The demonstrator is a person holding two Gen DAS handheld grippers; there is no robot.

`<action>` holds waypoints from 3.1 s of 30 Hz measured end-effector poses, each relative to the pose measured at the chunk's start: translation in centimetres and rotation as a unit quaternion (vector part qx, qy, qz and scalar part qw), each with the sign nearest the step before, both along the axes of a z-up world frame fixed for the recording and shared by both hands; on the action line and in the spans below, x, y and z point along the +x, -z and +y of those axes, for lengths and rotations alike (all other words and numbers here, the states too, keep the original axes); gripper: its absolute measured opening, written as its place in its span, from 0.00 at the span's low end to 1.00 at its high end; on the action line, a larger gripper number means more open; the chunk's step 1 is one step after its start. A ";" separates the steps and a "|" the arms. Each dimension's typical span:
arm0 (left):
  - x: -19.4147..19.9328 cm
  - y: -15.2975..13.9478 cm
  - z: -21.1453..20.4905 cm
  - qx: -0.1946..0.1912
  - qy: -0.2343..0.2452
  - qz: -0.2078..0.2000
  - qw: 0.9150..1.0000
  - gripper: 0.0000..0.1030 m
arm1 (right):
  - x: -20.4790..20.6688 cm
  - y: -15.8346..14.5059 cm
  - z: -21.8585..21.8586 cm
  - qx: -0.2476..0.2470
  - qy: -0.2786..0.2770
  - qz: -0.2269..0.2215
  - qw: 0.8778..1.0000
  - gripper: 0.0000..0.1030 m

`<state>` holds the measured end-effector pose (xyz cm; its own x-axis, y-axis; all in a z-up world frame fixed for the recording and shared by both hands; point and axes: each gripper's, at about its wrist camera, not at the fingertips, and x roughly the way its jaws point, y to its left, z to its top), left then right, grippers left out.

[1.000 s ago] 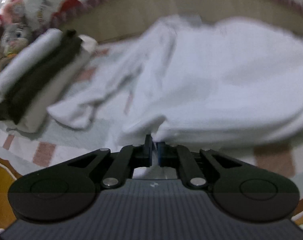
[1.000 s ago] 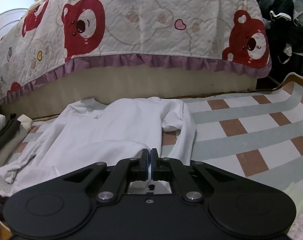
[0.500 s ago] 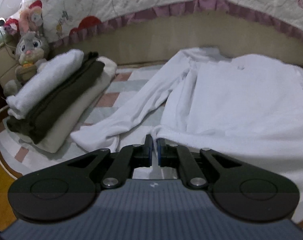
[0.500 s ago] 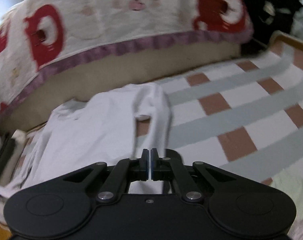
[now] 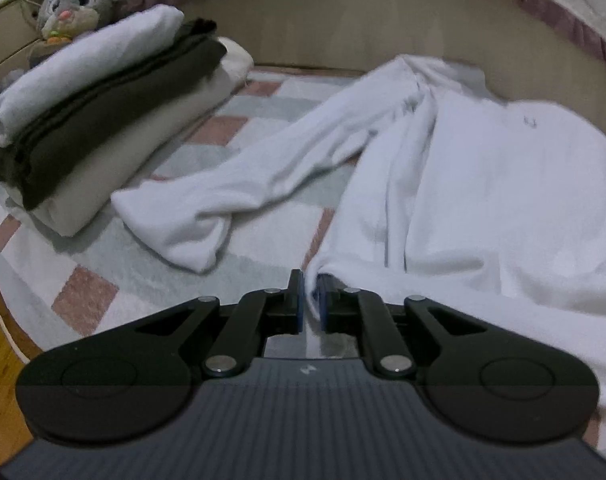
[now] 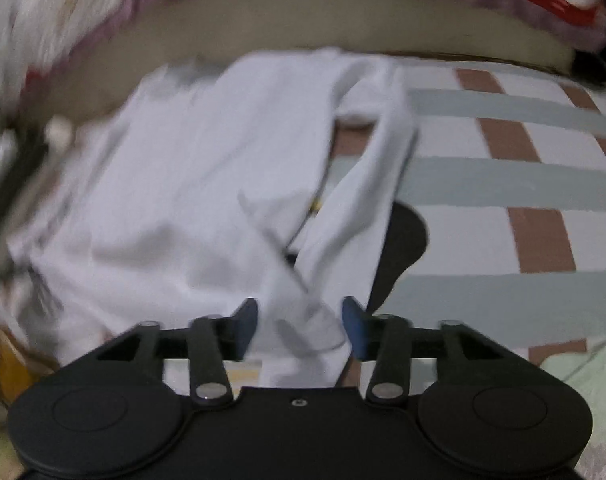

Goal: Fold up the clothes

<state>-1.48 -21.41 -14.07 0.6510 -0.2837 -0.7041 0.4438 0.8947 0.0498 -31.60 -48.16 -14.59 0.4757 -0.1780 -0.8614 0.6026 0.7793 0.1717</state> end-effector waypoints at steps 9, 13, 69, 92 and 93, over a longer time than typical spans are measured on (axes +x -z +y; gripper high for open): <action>0.6 0.2 0.3 -0.019 -0.009 0.012 1.000 0.06 | 2.2 1.9 -0.7 0.004 0.055 0.019 0.998 0.62; 0.6 1.5 -0.2 0.004 -0.013 0.024 1.000 0.06 | 2.8 3.8 -0.9 0.048 0.076 0.023 0.996 0.64; 6.7 1.8 -0.6 -0.042 -0.002 0.035 0.998 0.09 | 2.1 1.0 -5.6 -0.006 0.169 -0.087 0.982 0.35; 8.4 -0.3 1.7 -0.140 0.033 0.146 0.979 0.39 | 9.7 2.5 6.6 -0.248 -0.130 0.043 0.959 0.55; 8.0 -0.2 1.5 -0.131 0.036 0.148 0.980 0.40 | 9.7 2.8 6.0 -0.240 -0.118 0.047 0.962 0.55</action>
